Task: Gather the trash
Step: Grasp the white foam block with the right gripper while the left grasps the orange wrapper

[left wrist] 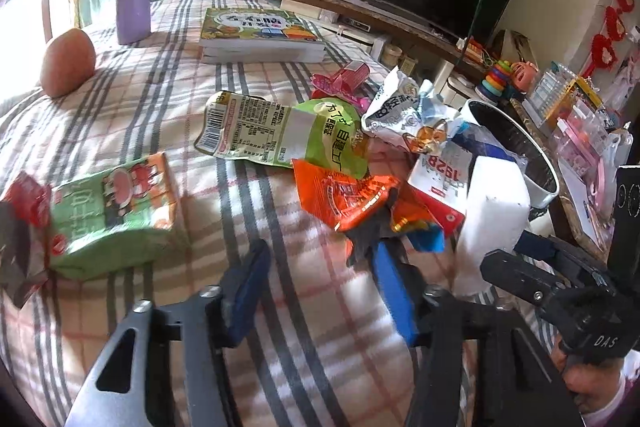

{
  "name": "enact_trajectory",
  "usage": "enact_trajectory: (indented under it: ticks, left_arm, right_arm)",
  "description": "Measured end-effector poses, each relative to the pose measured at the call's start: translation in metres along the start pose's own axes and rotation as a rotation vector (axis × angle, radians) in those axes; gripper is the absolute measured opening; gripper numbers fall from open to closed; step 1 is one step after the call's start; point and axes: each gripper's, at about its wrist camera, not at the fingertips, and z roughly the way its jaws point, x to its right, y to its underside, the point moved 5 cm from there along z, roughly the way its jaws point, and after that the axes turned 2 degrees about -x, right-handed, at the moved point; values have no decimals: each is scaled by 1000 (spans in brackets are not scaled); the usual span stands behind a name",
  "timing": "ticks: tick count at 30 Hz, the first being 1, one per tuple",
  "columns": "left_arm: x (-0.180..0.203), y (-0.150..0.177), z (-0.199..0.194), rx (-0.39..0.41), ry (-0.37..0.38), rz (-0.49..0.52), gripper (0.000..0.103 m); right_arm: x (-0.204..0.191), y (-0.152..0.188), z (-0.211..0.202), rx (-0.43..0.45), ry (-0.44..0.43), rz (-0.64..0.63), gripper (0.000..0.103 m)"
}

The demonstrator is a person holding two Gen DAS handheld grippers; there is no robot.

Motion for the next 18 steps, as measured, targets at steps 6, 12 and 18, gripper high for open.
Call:
enact_trajectory:
  ticks: [6,12,18]
  left_arm:
    - [2,-7,16,-16,36,-3,12]
    - [8,-7,7,24,40,27,2]
    - [13,3,-10,43,55,29,1]
  right_arm:
    - [-4,-7,14,-7,-30,-37,63]
    - [-13,-2,9,12,-26,-63,50]
    - [-3,1,-11,34,-21,-9,50]
